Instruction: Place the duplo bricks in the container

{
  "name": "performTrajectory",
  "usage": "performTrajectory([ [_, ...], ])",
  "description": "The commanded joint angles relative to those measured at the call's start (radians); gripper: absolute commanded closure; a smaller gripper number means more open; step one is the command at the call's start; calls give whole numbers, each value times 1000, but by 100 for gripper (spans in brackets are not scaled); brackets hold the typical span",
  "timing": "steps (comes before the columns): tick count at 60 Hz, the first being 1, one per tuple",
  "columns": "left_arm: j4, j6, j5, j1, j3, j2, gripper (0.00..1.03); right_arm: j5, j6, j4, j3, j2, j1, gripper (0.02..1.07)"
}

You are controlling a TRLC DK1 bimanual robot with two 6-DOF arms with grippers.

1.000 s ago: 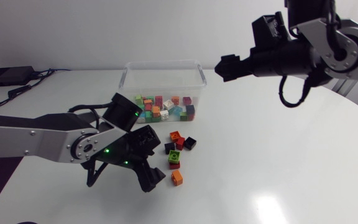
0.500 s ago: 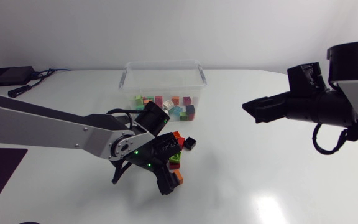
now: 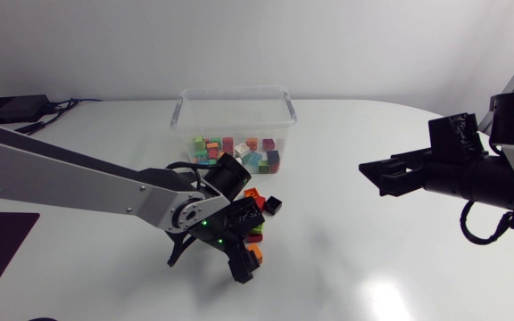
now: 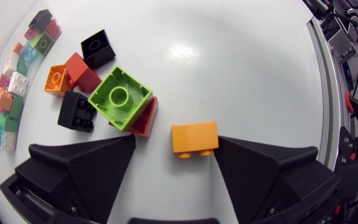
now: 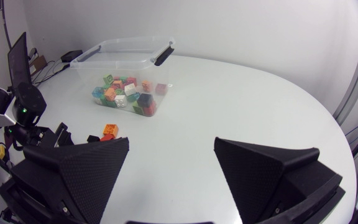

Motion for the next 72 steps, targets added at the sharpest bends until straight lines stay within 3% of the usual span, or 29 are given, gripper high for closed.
performTrajectory([
  [1, 0, -21, -3, -11, 23, 29, 38, -6, -9, 14, -32, 4, 8, 8],
  [18, 2, -21, 0, -13, 6, 29, 85, -9, -59, 12, -48, 100, 154, 8],
  [27, 0, -16, 0, -8, -22, -2, 88, -35, -164, 35, -38, 212, 254, 8],
  [39, -12, -16, 0, 25, -62, -106, 88, 0, -362, 46, 11, 318, 370, 7],
  [50, -64, -13, 0, 55, -72, -205, 88, -63, -444, -37, 97, 404, 407, 7],
  [60, -88, -15, 0, 105, -66, -290, 88, -53, -586, -97, 160, 481, 471, 7],
  [72, -107, -21, -1, 179, -49, -398, 88, -55, -635, -103, 264, 599, 501, 7],
])
